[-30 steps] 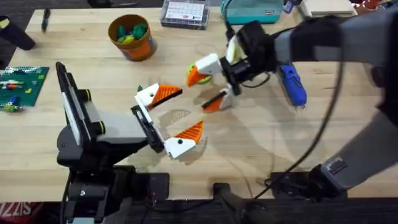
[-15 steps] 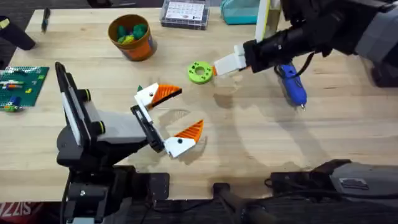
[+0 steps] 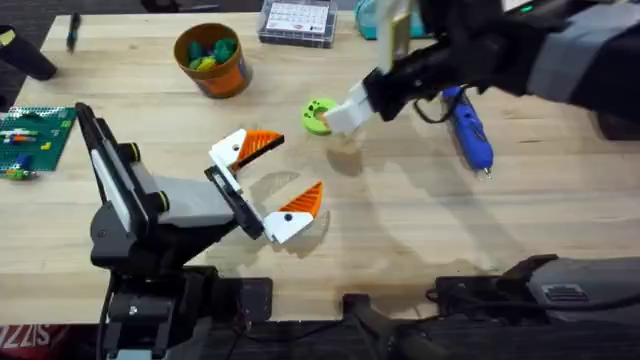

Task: Pick up the gripper from the table and insert it into the empty holder that is missing its gripper. Then pick up a screw, insert it into the mounting hole, and use the screwdriver to tighten it. Finally, clean up the table by picking up the vegetable and placing it into the bucket.

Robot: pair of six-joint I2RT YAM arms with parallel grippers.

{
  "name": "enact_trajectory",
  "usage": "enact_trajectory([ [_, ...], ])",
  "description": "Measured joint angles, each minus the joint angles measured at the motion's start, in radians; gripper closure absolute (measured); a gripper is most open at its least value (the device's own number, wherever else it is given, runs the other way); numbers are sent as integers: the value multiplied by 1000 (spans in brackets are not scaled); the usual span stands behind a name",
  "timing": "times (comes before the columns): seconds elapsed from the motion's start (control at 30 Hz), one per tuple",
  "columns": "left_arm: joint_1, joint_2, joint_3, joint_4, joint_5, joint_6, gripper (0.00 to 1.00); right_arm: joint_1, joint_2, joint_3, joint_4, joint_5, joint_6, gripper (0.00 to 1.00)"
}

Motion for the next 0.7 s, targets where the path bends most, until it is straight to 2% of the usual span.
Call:
enact_trajectory([
  [0.27,0,0,0,2,-10,0,16,105,73,0,110,32,-120,7],
  [0.7,0,0,0,2,-10,0,15,111,219,0,314,100,-158,8],
])
